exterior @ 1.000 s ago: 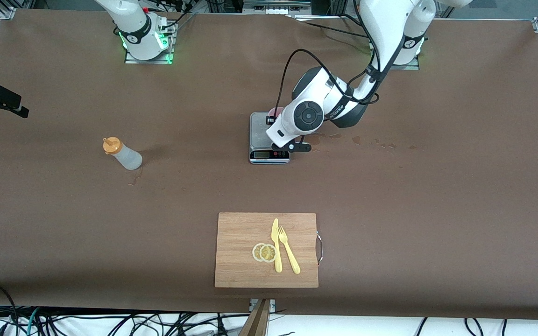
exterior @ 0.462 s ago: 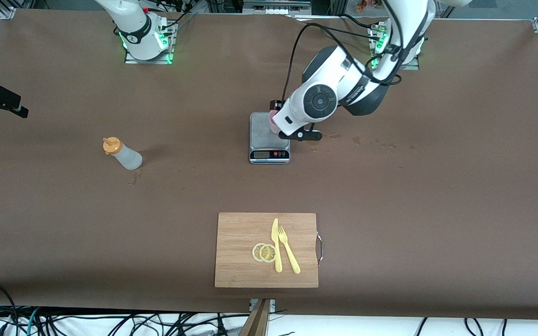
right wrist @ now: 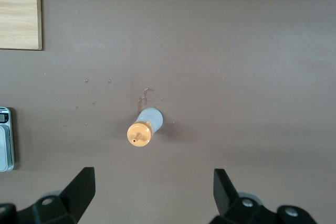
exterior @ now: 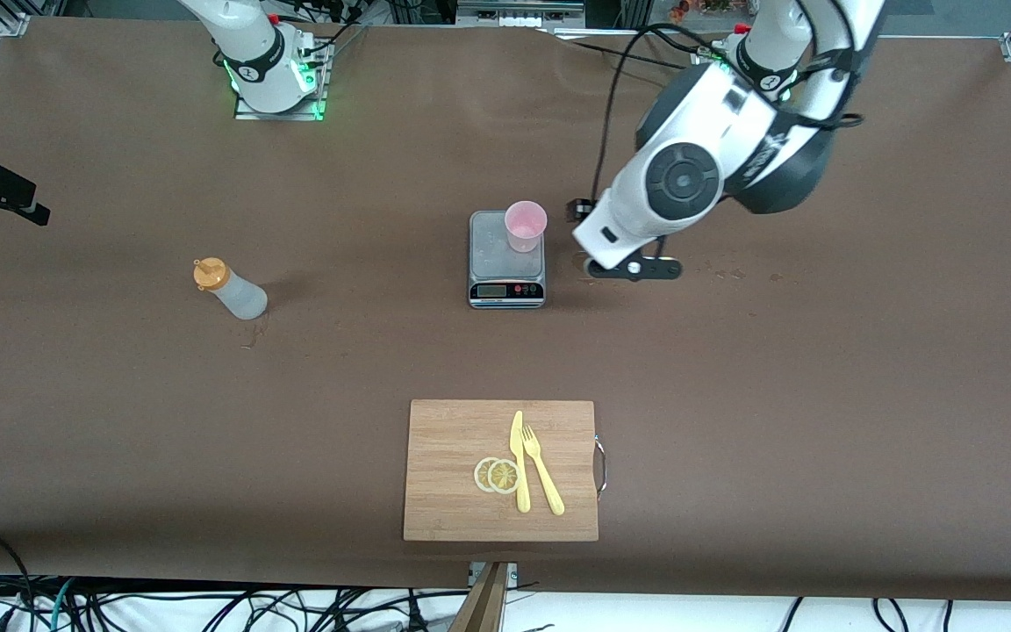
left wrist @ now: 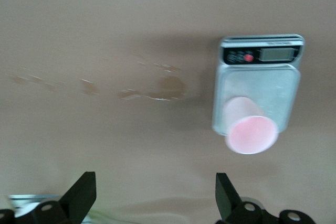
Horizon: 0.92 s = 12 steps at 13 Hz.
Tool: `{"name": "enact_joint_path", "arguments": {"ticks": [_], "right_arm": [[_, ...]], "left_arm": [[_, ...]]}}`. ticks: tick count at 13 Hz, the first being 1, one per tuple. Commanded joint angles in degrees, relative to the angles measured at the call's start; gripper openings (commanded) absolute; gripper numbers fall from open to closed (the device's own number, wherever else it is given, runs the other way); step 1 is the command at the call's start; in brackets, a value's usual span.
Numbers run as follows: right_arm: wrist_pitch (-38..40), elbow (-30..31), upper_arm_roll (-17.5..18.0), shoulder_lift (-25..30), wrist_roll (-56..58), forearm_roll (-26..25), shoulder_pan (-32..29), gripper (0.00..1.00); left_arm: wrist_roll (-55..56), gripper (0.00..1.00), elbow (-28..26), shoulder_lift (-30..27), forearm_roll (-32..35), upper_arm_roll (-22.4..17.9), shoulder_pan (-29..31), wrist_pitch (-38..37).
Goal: Add sauce to pink cup with both arms
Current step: 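Open the left gripper and withdraw it from the cup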
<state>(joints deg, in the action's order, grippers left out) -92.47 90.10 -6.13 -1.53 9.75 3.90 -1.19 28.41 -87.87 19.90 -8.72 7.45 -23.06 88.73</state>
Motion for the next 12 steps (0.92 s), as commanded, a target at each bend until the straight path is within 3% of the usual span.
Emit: {"name": "enact_joint_path", "arguments": {"ticks": [1,4,6,8,10,12], "right_arm": [[0.10,-1.33,0.07,-0.40,0.62,-0.29,-0.31,1.00],[0.01,-1.42,0.07,-0.40,0.71,-0.39,-0.22,1.00],[0.10,-1.33,0.15,-0.49,0.88,-0.65,-0.04,1.00],[0.18,-1.42,0.33,-2.68,3.50,-0.56,0.22,1.00],[1.15,-0.80,0.42,-2.95,10.33,-0.13,-0.04,1.00],[0.71,-0.80,0.33,-5.66,24.63,0.40,-0.22,1.00]], "left_arm": [[-6.51,1.00,2.43,-1.45,2.65,-0.24,4.32,-2.95],[-16.76,1.00,3.24,-4.16,4.85,-2.70,8.80,-3.39],[-24.69,1.00,0.08,-6.71,4.85,-3.05,12.93,-2.78],[-26.66,1.00,-4.91,-12.05,4.94,-5.33,13.31,2.20],[-27.18,1.00,-12.38,-18.91,8.18,-5.08,16.88,8.89],[-27.10,1.00,-12.68,-20.17,8.10,-4.90,20.50,8.83]]}}
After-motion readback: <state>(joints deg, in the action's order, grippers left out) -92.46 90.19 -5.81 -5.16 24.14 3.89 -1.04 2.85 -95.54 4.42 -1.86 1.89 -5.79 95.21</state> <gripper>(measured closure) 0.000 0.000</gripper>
